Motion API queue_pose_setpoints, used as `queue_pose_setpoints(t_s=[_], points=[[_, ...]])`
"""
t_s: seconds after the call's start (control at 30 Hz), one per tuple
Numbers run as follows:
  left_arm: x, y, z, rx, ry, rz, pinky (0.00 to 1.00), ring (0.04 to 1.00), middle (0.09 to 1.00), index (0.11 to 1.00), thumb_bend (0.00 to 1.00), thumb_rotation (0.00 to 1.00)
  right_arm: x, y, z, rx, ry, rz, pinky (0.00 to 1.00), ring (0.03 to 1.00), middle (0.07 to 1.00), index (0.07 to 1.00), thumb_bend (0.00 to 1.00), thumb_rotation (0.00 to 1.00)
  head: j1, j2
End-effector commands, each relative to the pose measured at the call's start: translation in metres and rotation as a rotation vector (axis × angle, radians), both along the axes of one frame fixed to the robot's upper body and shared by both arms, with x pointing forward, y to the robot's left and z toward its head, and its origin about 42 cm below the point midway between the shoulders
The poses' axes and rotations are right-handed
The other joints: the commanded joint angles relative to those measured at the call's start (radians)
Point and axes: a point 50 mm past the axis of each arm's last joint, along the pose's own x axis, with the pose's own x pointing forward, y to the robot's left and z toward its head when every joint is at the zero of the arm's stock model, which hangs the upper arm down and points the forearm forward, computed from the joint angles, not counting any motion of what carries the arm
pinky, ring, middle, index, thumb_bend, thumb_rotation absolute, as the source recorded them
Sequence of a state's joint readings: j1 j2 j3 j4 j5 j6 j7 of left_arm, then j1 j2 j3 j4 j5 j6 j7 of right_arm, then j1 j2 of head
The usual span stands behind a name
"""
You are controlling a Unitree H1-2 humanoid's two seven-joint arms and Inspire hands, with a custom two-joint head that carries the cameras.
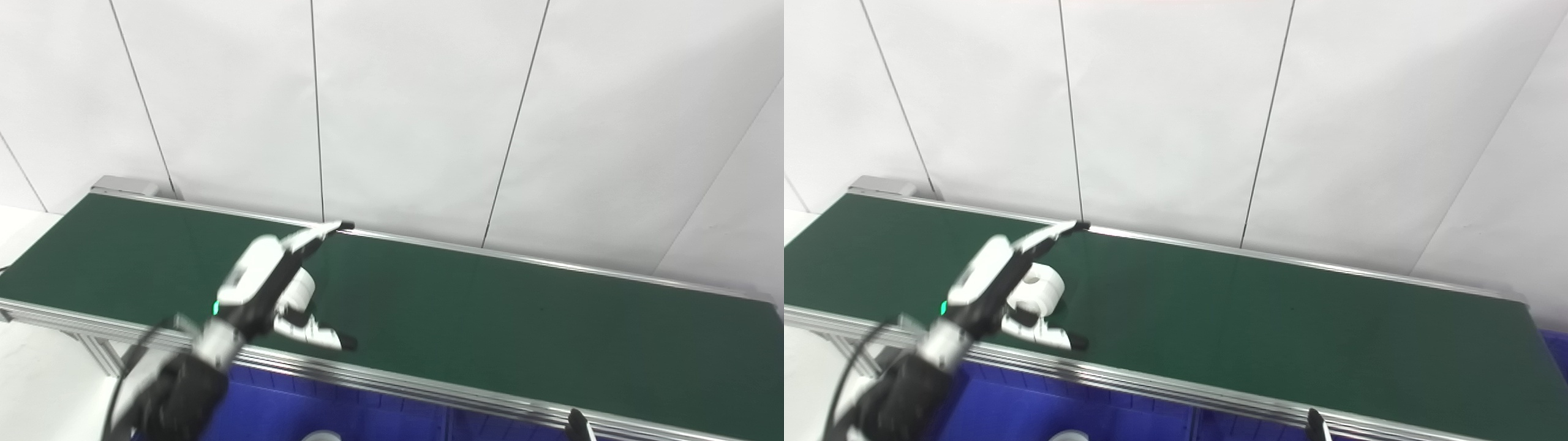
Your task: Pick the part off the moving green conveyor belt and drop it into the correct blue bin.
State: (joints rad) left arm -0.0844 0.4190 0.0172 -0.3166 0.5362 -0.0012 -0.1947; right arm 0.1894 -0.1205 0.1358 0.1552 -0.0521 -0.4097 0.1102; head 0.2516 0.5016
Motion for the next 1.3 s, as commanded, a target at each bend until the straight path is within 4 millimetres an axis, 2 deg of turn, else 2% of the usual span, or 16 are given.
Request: queue_pose_setpoints(t_s=[0.0,0.13,0.23,0.37,0.43,0.6,0.87,1.17,1.27], points=[[0.021,0.008,0.012,0.058,0.003,0.008,0.88,0.892,0.888,0.858,1.00,0.32,0.007,0.002,0.015,0.013,-0.097,0.019,1.00,1.000,1.000,1.000,0.85,0.99,0.000,0.001],[0.050,0.017,0.010,0.125,0.054,0.040,0.84,0.880,0.884,0.861,1.00,0.36,0.007,0.003,0.015,0.013,-0.095,0.022,1.00,1.000,1.000,1.000,0.86,0.99,-0.005,0.007],[0.068,0.022,0.005,0.148,0.099,0.053,0.86,0.891,0.894,0.870,1.00,0.38,0.006,0.003,0.016,0.014,-0.097,0.024,1.00,1.000,1.000,1.000,0.87,0.99,-0.010,0.012],[0.086,0.023,-0.001,0.176,0.162,0.047,0.91,0.916,0.907,0.883,1.00,0.38,0.004,0.005,0.018,0.015,-0.100,0.024,1.00,0.997,1.000,1.000,0.85,0.99,-0.018,0.020],[0.094,0.022,-0.006,0.182,0.191,0.038,0.89,0.903,0.895,0.875,1.00,0.38,0.004,0.006,0.019,0.014,-0.103,0.025,1.00,0.995,1.000,1.000,0.85,0.99,-0.024,0.024],[0.112,0.017,-0.022,0.162,0.299,0.031,0.92,0.923,0.899,0.882,1.00,0.37,0.001,0.009,0.021,0.014,-0.102,0.031,1.00,0.994,1.000,1.000,0.84,0.99,-0.035,0.031],[0.122,0.001,-0.046,0.154,0.420,0.024,0.92,0.958,0.936,0.901,1.00,0.38,-0.004,0.013,0.027,0.009,-0.099,0.032,1.00,0.990,1.000,1.000,0.86,1.00,-0.055,0.048],[0.131,-0.008,-0.060,0.373,0.455,-0.027,0.97,0.933,0.908,0.881,1.00,0.34,-0.010,0.017,0.033,0.004,-0.108,0.041,1.00,0.989,1.000,1.000,0.86,1.00,-0.073,0.065],[0.132,-0.008,-0.065,0.404,0.444,-0.032,0.95,0.919,0.891,0.860,1.00,0.32,-0.011,0.018,0.035,0.005,-0.110,0.046,1.00,0.989,1.000,1.000,0.85,1.00,-0.077,0.069]])
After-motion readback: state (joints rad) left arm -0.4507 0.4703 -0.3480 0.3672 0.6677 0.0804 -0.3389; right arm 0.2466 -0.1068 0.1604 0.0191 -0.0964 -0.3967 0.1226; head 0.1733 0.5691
